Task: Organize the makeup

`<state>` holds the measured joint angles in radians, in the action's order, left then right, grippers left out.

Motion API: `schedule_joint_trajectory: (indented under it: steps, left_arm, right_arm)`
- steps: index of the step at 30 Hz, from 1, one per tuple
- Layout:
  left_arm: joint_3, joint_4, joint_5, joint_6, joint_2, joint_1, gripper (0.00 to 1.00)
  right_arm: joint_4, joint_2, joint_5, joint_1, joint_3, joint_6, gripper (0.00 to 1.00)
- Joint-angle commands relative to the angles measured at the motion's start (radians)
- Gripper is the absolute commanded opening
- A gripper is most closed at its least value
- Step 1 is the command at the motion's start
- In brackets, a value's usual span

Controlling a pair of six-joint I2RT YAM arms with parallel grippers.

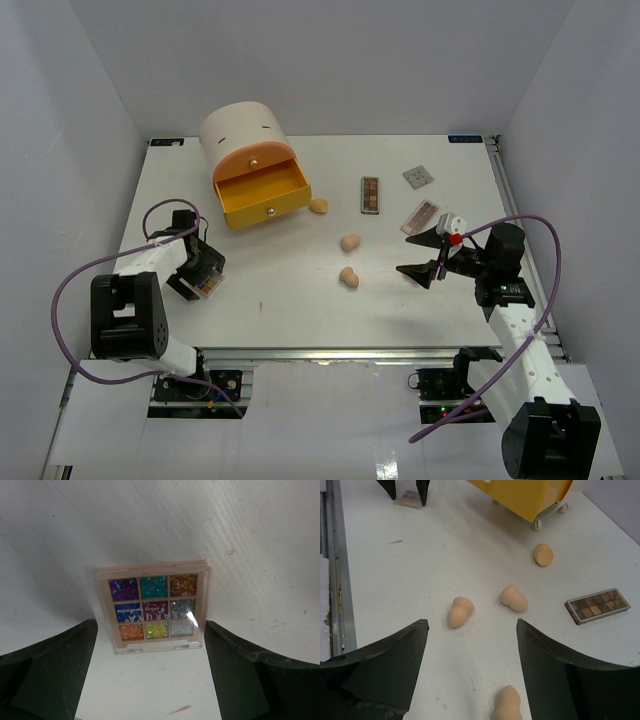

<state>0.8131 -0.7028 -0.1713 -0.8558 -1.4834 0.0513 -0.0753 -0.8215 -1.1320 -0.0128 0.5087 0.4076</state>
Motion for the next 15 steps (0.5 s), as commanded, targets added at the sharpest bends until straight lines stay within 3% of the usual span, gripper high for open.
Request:
schedule_joint_trajectory:
  steps: [1,10,15]
  left_arm:
    - [0.030,-0.018,-0.022,-0.014,-0.026,0.007,0.97]
    - [0.041,-0.027,-0.039,-0.002,-0.038,0.007,0.95]
    - [0.033,-0.014,0.001,0.039,-0.022,0.007,0.40]
  right_arm:
    - [-0.006,0.013,-0.014,-0.006,0.033,0.002,0.78]
    - [-0.006,0.013,-0.014,-0.006,0.033,0.002,0.78]
    - [-0.006,0.015,-0.013,-0.008,0.033,0.004,0.78]
